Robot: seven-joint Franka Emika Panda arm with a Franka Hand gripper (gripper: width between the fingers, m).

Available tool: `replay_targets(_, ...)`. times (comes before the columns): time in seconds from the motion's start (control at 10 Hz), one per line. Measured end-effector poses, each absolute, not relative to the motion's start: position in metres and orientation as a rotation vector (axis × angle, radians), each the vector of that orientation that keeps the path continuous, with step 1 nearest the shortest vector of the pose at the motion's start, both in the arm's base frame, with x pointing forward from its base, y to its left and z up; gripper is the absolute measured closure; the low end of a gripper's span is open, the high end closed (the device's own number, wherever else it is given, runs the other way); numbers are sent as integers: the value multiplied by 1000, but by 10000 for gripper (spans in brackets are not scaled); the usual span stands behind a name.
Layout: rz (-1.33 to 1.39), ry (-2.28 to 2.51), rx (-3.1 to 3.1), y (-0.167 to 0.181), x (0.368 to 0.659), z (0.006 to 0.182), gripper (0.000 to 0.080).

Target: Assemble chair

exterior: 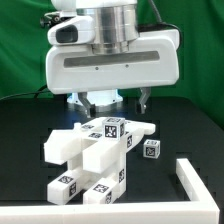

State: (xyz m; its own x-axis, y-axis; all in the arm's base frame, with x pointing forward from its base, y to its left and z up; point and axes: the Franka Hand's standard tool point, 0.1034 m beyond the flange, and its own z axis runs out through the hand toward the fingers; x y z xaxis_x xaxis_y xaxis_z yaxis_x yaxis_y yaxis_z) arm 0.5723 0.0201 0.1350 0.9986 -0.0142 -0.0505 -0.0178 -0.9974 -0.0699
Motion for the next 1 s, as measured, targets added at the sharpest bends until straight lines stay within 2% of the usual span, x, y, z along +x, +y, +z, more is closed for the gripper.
replay_targets(0.6, -33, -48, -3089, 11, 578, 128, 150)
replay_targets(1.0, -20, -304, -3069, 4, 573, 124, 150)
